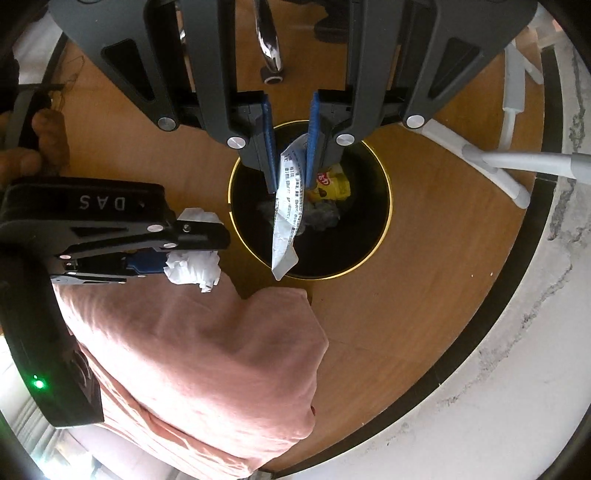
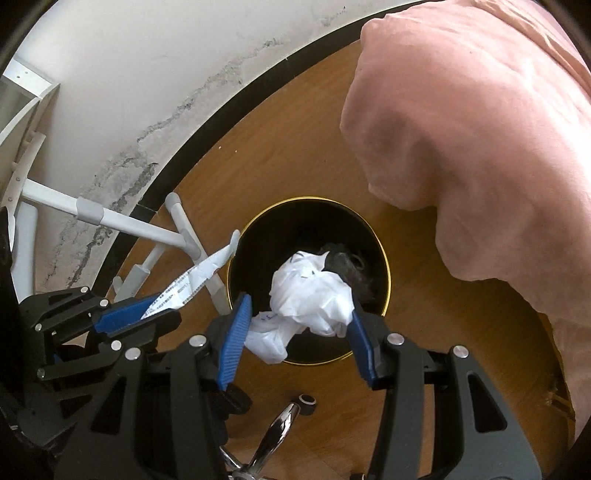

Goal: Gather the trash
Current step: 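Carry the paper strip and tissue to the bin and open both tools, then return both tools to the desk and grasp the pink snack box with the right tool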

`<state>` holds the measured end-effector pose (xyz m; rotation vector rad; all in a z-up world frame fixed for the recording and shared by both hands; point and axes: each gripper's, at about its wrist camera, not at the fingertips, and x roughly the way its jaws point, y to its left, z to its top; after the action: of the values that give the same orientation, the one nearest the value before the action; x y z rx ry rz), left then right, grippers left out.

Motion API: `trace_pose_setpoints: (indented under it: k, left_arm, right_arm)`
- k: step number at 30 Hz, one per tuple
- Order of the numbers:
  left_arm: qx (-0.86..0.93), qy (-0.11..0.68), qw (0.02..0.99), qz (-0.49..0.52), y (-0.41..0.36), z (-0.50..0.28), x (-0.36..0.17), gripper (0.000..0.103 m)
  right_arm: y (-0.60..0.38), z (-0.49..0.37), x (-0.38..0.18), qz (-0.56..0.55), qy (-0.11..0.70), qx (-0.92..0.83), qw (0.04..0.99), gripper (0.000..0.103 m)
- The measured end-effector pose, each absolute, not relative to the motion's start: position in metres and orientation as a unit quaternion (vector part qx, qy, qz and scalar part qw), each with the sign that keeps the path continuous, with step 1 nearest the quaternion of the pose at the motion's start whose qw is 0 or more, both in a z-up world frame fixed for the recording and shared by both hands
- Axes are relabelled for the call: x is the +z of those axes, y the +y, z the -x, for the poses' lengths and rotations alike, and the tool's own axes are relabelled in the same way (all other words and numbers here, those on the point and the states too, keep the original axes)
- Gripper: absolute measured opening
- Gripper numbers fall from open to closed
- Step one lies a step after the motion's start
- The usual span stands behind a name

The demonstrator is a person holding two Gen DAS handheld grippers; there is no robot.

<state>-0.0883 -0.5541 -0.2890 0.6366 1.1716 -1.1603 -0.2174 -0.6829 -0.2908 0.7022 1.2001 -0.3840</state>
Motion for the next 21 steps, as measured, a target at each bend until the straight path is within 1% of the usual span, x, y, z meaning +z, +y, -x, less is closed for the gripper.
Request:
trace_pose_setpoints:
  k: [4, 5, 6, 7, 8, 9, 11, 12, 13, 14, 15, 16, 18, 21]
  left_arm:
    - [-0.513, 0.511, 0.634, -0.272, -0.556, 0.087, -0.288, 0.015]
    - [-0.514, 0.511, 0.633, -0.272, -0.556, 0.087, -0.288, 0.016]
    - [-0.513, 0.511, 0.633, -0.273, -0.556, 0.087, -0.288, 0.021]
    - [-0.513, 0.512, 0.633, -0.273, -0.556, 0.087, -0.287, 0.031]
    - [-0.513, 0.512, 0.633, -0.272, -0.556, 0.087, -0.287, 0.038]
    - [-0.516, 0.509, 0.635, -0.269, -0.554, 0.088, -0.285, 0.05]
    - [-0.52, 0.501, 0.638, -0.267, -0.552, 0.09, -0.28, 0.059]
    - [-0.521, 0.498, 0.639, -0.269, -0.551, 0.092, -0.278, 0.067]
    - [-0.522, 0.496, 0.639, -0.269, -0.549, 0.093, -0.275, 0.071]
    - [-0.525, 0.494, 0.639, -0.269, -0.547, 0.095, -0.272, 0.072]
    - [-0.526, 0.489, 0.641, -0.271, -0.545, 0.098, -0.267, 0.075]
    - [-0.527, 0.485, 0.642, -0.273, -0.543, 0.101, -0.263, 0.075]
    - [-0.532, 0.47, 0.645, -0.281, -0.538, 0.109, -0.25, 0.076]
    - [-0.536, 0.451, 0.649, -0.297, -0.532, 0.123, -0.226, 0.077]
  right_arm:
    - [-0.683, 0.218, -0.284, -0.32, 0.547, -0.176, 0.753, 0.053]
    - [-0.683, 0.218, -0.282, -0.321, 0.545, -0.176, 0.754, 0.055]
    - [-0.683, 0.218, -0.28, -0.318, 0.544, -0.178, 0.756, 0.06]
    - [-0.682, 0.219, -0.276, -0.315, 0.541, -0.182, 0.758, 0.063]
    - [-0.682, 0.219, -0.274, -0.314, 0.539, -0.183, 0.76, 0.068]
    - [-0.681, 0.22, -0.27, -0.313, 0.535, -0.182, 0.763, 0.071]
    - [-0.679, 0.222, -0.263, -0.306, 0.529, -0.182, 0.77, 0.074]
    - [-0.679, 0.223, -0.26, -0.304, 0.528, -0.184, 0.772, 0.076]
    - [-0.679, 0.224, -0.255, -0.3, 0.526, -0.188, 0.774, 0.077]
    - [-0.679, 0.225, -0.252, -0.298, 0.524, -0.191, 0.775, 0.077]
    - [-0.679, 0.227, -0.245, -0.296, 0.518, -0.196, 0.779, 0.078]
    - [-0.68, 0.231, -0.237, -0.295, 0.51, -0.2, 0.783, 0.079]
    - [-0.68, 0.243, -0.214, -0.287, 0.492, -0.216, 0.793, 0.085]
    - [-0.678, 0.258, -0.182, -0.258, 0.484, -0.236, 0.802, 0.088]
